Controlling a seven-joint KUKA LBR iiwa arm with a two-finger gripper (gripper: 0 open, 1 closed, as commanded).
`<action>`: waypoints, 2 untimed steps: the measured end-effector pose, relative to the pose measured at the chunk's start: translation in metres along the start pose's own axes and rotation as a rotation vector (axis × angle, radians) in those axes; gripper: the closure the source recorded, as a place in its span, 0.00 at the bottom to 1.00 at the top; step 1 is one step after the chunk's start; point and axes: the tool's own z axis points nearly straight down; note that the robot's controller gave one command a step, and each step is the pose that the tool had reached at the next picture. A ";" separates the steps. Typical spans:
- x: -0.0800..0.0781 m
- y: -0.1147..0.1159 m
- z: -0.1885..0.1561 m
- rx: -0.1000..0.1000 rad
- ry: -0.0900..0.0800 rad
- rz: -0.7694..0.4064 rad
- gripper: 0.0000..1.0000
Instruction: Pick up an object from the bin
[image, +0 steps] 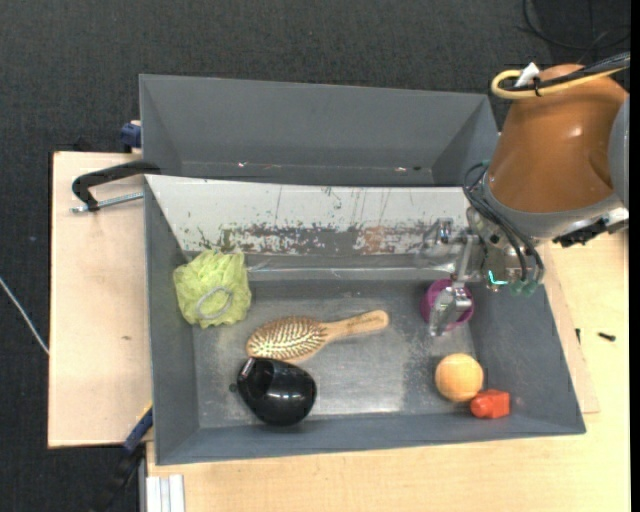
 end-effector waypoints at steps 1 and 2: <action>-0.001 0.000 -0.004 0.001 -0.009 -0.001 0.00; -0.012 0.029 0.054 0.001 -0.010 -0.114 0.00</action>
Offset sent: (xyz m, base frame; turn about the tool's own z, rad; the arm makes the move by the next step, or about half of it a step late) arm 0.0283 0.0839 -0.1693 -0.3336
